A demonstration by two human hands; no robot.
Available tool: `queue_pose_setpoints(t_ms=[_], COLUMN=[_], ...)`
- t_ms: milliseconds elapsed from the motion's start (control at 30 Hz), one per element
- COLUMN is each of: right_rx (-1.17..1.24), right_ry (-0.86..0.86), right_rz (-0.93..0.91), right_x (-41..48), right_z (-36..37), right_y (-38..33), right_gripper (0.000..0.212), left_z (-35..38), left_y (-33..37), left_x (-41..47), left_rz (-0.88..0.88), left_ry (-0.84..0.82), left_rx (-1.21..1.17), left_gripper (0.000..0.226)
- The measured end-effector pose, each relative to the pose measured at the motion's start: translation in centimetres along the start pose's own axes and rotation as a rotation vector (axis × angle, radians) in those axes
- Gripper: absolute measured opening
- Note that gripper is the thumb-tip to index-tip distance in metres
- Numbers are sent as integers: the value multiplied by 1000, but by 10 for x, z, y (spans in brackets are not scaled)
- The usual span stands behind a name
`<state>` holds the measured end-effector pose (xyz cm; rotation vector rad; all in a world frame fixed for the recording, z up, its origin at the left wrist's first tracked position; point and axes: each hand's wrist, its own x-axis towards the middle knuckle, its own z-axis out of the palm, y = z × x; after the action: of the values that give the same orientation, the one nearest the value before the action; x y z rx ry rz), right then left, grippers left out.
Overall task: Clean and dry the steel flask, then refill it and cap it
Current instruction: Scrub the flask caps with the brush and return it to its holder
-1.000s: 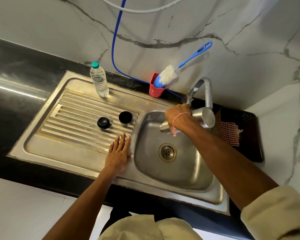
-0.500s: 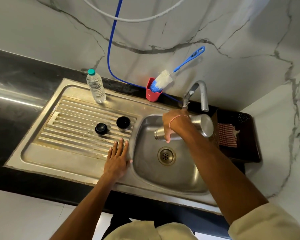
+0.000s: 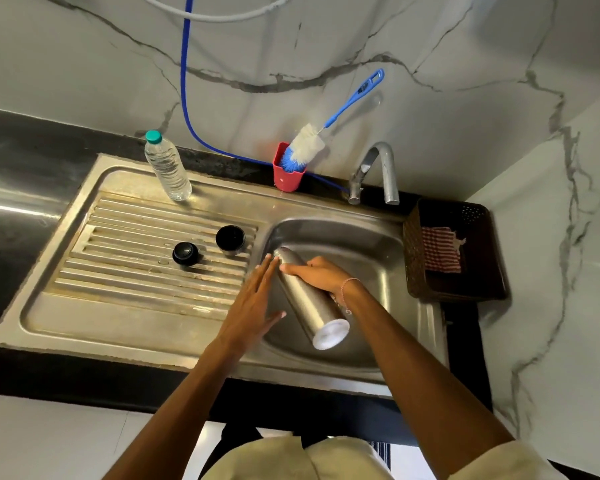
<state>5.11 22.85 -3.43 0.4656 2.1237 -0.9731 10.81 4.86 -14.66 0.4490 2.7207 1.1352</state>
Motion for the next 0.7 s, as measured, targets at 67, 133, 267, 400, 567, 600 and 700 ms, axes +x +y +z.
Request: queue_pose_setpoints(t_ms=[67, 133, 267, 400, 567, 600, 700], right_rx=[82, 152, 286, 589, 282, 133, -257], right_ry=[-57, -101, -187, -253, -143, -75, 104], right_rz=[-9, -21, -105, -245, -584, -710, -968], right_x=[-5, -12, -27, -42, -32, -27, -25], right_z=[0, -2, -11, -8, 23, 32, 58], right_y=[-9, -20, -45, -71, -124, -134, -167], right_gripper=[61, 59, 43, 16, 33, 44, 73], left_z=[-7, -18, -47, -85, -142, -156, -192], left_y=[12, 20, 31, 29, -4, -11, -32], left_x=[8, 14, 20, 20, 12, 9, 1], left_rz=[23, 11, 42, -74, -231, -246, -213], left_ry=[74, 150, 292, 373, 431, 447, 458], left_rx=[-32, -64, -97, -167, -104, -112, -56], left_gripper=[121, 113, 92, 70, 76, 80, 72])
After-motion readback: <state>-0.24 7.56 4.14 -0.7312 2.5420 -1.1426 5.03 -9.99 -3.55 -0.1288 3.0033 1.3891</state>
